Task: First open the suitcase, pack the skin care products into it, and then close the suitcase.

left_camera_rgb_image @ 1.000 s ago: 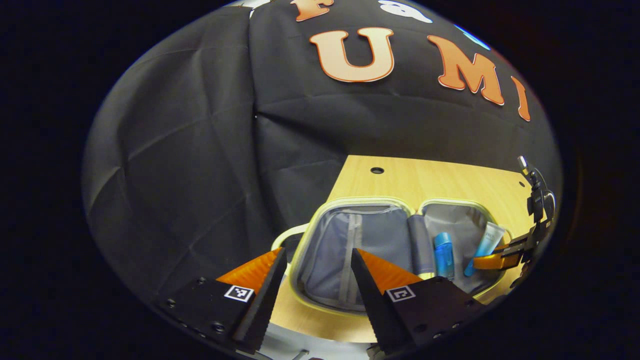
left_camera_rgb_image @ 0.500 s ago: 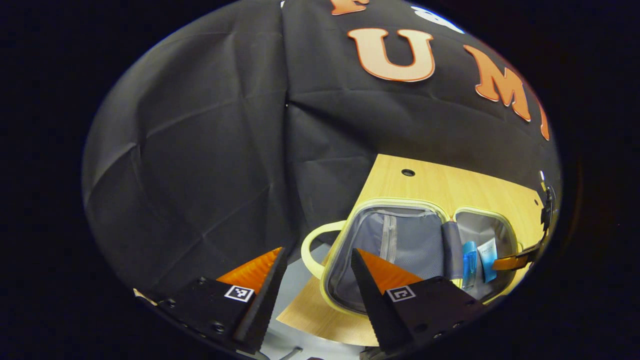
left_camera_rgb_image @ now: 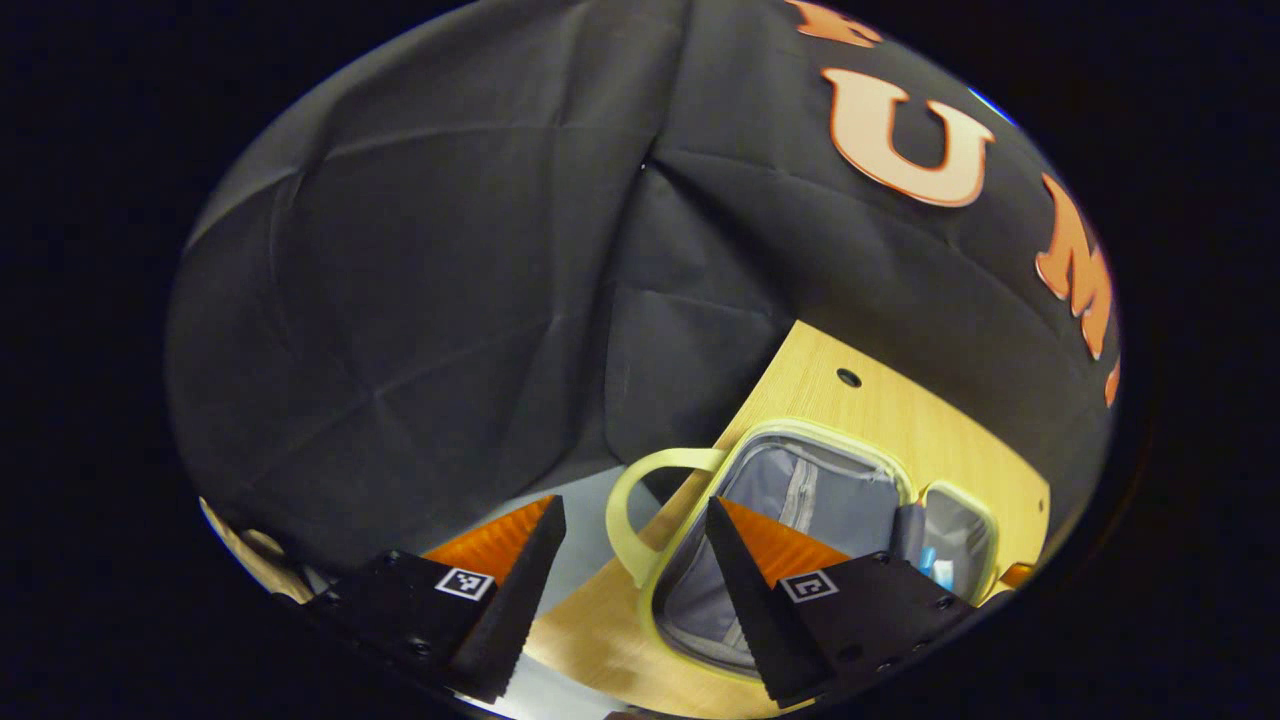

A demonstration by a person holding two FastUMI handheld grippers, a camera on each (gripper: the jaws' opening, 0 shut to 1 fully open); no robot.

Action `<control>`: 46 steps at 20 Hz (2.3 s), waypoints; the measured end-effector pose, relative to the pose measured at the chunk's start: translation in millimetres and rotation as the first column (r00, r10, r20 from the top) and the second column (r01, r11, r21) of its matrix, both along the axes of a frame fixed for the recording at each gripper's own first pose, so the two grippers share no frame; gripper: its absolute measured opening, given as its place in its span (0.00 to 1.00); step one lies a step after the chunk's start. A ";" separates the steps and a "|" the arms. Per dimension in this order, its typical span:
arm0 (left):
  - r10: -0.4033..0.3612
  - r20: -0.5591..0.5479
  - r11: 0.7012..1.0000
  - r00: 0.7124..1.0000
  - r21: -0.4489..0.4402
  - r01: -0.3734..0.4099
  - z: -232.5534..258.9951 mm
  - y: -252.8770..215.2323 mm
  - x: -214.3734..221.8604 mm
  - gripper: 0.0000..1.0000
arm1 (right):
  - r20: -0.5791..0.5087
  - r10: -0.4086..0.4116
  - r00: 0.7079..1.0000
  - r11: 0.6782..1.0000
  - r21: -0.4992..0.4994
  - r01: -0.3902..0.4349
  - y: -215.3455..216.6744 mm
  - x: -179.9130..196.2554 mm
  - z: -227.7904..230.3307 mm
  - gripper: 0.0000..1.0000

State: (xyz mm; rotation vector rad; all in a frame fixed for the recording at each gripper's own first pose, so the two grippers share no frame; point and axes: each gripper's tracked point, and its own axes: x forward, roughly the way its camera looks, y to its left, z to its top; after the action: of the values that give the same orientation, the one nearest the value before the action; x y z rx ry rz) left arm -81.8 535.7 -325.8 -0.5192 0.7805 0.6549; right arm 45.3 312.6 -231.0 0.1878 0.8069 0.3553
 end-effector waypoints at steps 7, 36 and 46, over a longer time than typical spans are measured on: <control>0.211 -0.010 0.924 0.977 -0.325 -0.203 -15.1 37.7 -23.6 0.90 | 0.129 -0.054 0.990 0.997 -0.052 0.061 -38.8 -0.1 41.6 0.82; -0.063 0.447 0.907 0.892 -0.347 0.238 156.4 -26.5 39.7 0.13 | 0.253 0.037 0.967 0.999 -0.033 -0.030 -78.6 1.8 86.6 0.84; -0.315 0.563 0.856 0.764 -0.179 0.486 252.1 -142.3 77.8 0.15 | 0.287 0.028 0.957 0.999 -0.026 -0.021 -122.7 15.9 90.7 0.84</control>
State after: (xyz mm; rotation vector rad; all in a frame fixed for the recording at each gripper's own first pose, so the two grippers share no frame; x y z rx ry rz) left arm -4.0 393.4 -73.7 -0.7525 0.4538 -0.0407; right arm 61.2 190.0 -140.3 0.1011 0.5253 0.3865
